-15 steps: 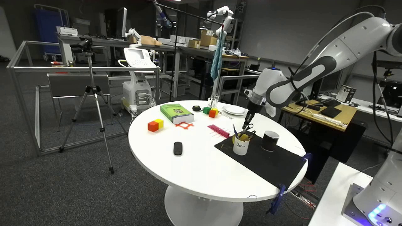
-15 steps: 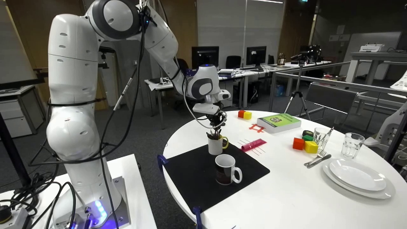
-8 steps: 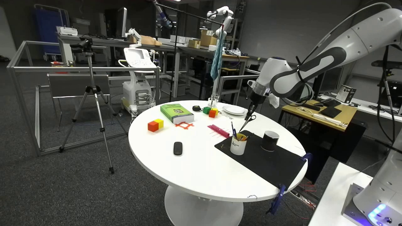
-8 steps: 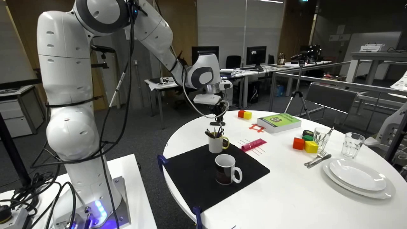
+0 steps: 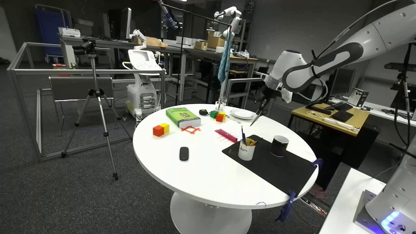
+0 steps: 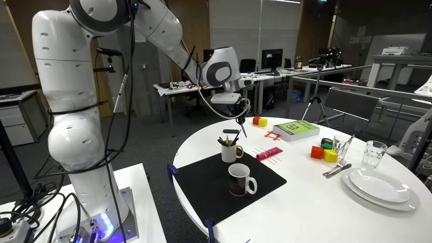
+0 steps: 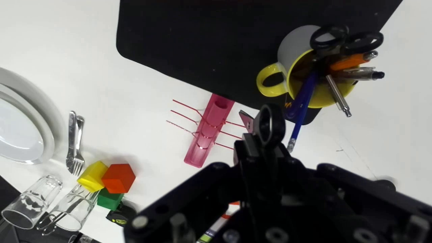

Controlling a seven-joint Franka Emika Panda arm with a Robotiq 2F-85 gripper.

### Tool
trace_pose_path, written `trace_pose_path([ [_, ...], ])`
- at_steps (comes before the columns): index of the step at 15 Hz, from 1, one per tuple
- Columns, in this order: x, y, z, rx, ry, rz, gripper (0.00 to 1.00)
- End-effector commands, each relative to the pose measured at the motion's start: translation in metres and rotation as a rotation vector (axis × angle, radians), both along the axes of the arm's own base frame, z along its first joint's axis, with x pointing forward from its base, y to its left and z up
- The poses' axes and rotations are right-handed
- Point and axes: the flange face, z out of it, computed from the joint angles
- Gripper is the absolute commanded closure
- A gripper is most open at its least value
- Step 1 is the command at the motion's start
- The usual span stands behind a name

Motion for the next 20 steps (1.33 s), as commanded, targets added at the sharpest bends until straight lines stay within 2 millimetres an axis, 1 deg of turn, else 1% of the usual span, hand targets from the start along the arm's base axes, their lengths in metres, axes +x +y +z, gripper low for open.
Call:
trace_pose_path([
  [1, -0.002, -0.020, 0.019, -0.094, 0.044, -0.040, 0.98],
  [7, -0.005, -0.048, 0.030, -0.255, 0.123, -0.092, 0.98],
  [10, -0.012, -0.055, 0.034, -0.258, 0.169, -0.092, 0.98],
  [15, -0.029, -0.066, 0.040, -0.255, 0.210, -0.101, 0.98],
  [20, -0.045, -0.084, 0.036, -0.237, 0.230, -0.112, 0.98],
])
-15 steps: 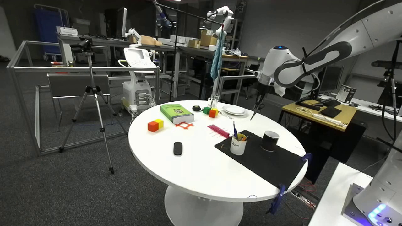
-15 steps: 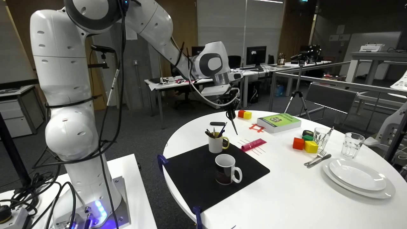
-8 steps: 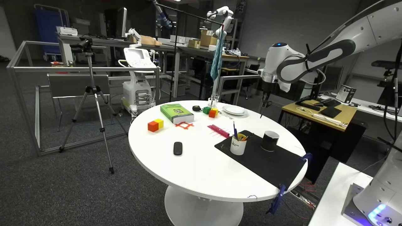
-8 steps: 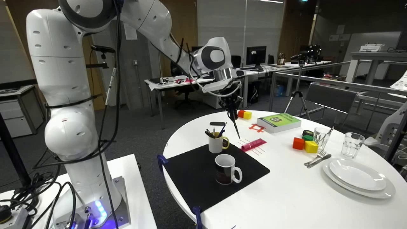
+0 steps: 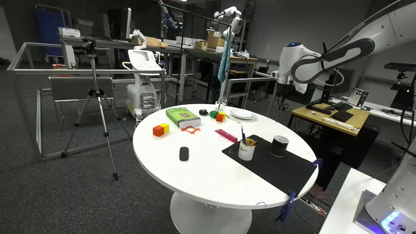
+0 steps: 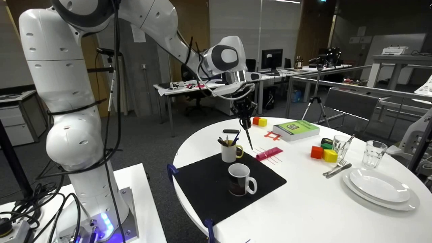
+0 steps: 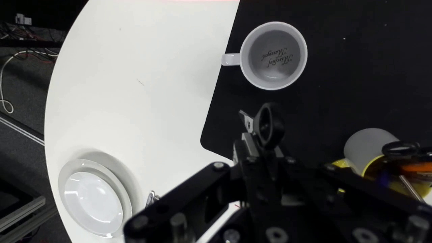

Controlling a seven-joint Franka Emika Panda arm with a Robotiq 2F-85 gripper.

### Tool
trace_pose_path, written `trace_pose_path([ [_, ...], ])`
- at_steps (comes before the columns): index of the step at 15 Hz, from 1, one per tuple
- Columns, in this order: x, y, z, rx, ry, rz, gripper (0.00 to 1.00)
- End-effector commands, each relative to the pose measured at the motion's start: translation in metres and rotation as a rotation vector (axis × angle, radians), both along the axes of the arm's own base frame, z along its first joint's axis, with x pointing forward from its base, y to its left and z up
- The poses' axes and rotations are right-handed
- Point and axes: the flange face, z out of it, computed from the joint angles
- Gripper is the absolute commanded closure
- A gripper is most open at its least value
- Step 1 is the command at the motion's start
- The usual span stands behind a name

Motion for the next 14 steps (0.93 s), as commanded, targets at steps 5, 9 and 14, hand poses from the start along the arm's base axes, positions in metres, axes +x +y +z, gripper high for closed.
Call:
trace_pose_path([
  [5, -0.038, -0.027, -0.003, 0.052, 0.040, -0.006, 0.98],
  [9, -0.047, -0.039, -0.013, 0.106, 0.072, -0.015, 0.98],
  [14, -0.054, -0.050, -0.025, 0.169, 0.083, -0.006, 0.98],
])
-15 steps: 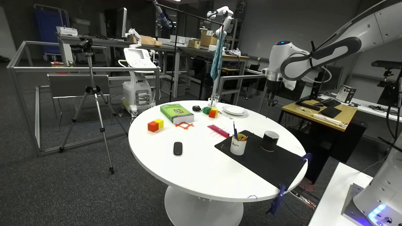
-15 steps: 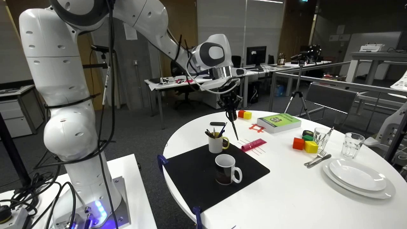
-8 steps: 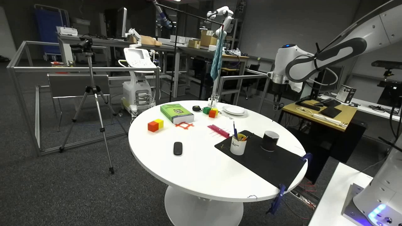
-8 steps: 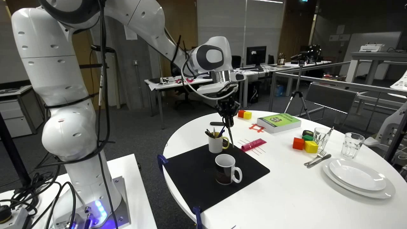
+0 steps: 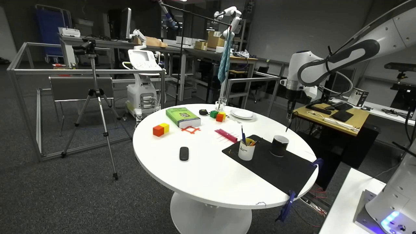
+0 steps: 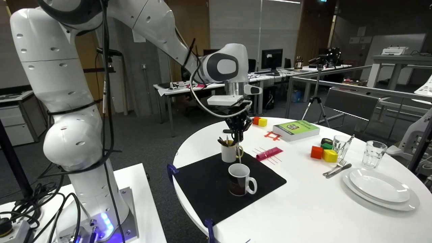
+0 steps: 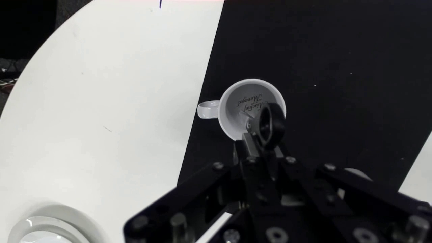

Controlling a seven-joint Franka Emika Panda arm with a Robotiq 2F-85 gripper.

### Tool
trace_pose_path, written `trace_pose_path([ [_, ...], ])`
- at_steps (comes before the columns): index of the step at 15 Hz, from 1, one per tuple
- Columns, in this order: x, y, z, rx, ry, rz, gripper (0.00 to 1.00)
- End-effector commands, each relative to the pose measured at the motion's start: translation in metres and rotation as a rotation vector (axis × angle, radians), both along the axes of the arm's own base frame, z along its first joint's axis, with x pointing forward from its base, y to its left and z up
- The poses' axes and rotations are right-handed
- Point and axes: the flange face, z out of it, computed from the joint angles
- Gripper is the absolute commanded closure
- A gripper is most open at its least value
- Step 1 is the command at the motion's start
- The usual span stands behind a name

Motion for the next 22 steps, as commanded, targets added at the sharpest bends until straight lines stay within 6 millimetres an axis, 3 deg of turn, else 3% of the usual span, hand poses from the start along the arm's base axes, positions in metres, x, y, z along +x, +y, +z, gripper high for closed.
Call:
trace_pose_path([
  [1, -0.015, -0.011, 0.003, 0.064, -0.024, 0.030, 0.98],
  [22, -0.008, -0.012, -0.053, 0.129, -0.095, 0.306, 0.98],
])
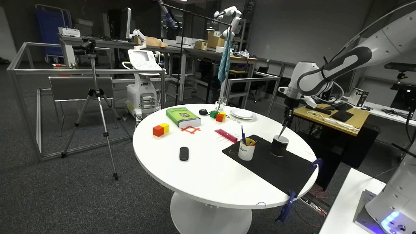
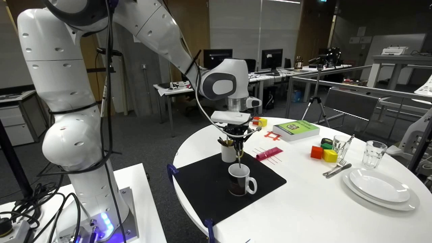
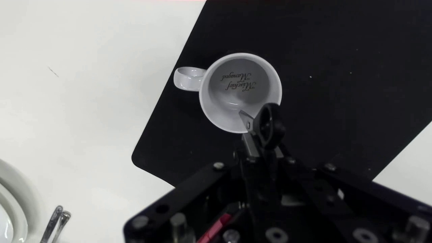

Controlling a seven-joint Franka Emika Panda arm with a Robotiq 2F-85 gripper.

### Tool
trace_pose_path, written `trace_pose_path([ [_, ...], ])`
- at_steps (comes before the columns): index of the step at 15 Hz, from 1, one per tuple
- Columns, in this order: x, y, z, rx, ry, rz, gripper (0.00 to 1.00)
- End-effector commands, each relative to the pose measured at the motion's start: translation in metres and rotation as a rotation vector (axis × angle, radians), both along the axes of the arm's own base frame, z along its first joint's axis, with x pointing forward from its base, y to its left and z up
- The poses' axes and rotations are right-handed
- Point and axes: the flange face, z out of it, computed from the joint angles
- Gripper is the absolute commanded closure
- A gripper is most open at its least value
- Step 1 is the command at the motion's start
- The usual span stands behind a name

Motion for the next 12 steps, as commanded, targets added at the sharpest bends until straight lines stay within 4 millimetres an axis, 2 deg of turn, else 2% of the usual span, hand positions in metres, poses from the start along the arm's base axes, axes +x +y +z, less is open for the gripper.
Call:
trace_pose_path([
  [1, -0.002, -0.003, -0.011, -0.001, -0.024, 0.056, 0.98],
  [12, 0.000, 0.004, -0.055, -0.026, 0.044, 0.158, 0.98],
])
